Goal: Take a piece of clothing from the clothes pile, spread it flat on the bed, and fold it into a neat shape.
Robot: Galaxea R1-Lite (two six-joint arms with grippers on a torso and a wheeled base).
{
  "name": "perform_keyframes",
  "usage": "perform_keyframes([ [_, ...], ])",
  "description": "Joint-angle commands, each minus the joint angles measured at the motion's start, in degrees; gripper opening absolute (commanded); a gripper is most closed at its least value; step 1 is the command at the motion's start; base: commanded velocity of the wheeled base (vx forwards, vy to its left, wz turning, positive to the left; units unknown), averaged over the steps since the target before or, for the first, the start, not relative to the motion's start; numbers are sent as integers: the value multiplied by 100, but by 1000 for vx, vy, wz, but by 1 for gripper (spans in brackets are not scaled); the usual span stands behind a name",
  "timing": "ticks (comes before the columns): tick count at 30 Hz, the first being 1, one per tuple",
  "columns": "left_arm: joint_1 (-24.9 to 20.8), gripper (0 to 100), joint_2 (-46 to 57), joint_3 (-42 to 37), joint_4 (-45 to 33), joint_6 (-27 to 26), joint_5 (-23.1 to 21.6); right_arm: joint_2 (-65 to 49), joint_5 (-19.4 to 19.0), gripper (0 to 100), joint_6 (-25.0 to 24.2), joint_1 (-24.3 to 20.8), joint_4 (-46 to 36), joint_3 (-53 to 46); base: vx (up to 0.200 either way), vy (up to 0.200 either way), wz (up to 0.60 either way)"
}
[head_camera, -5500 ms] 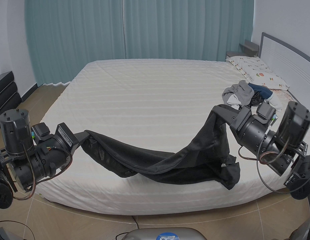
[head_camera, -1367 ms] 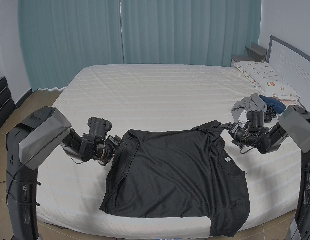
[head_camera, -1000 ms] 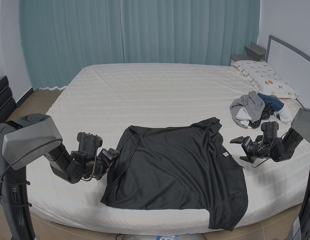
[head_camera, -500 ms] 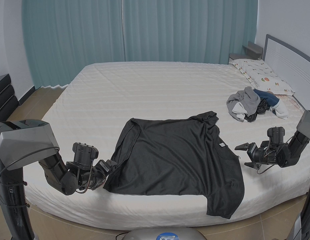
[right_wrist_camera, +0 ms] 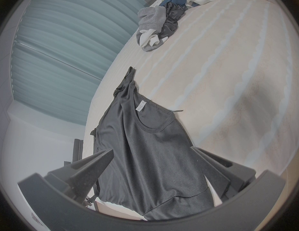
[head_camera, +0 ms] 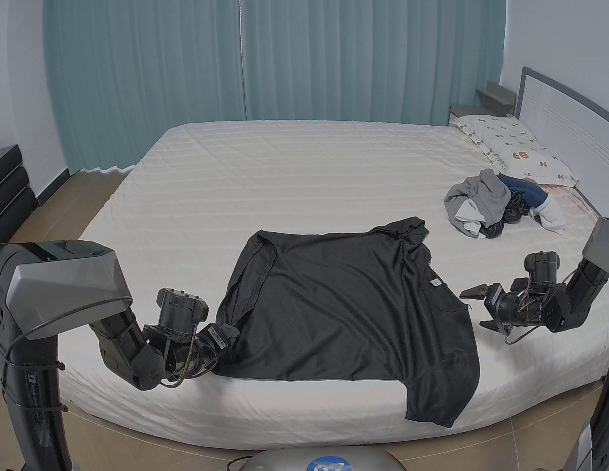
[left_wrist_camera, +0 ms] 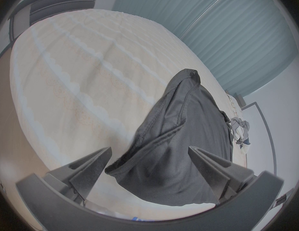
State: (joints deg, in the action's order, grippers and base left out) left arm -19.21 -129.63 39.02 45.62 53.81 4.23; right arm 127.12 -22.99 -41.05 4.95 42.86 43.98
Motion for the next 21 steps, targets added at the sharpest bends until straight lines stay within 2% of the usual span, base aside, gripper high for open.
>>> perform_keyframes([
  [1, -48, 100, -185, 53, 9, -116, 78, -30, -4, 100, 0, -20, -6, -21, 0, 0, 0],
  [6, -74, 100, -282, 158, -18, -336, 350, -109, -4, 100, 88, -20, -6, -118, 0, 0, 0],
  [7, -83, 0, -282, 150, -27, -345, 359, -135, -4, 100, 158, -12, -6, -144, 0, 0, 0],
  [14, -65, 0, -255, -61, -53, -547, 465, -355, 5, 100, 703, -12, -24, -505, 0, 0, 0],
  [16, -65, 0, -229, -211, -62, -608, 676, -346, 14, 100, 1195, 6, -67, -681, 0, 0, 0],
  [21, -56, 0, -53, -492, -71, -617, 693, -373, 14, 100, 1688, 24, -252, -900, 0, 0, 0],
])
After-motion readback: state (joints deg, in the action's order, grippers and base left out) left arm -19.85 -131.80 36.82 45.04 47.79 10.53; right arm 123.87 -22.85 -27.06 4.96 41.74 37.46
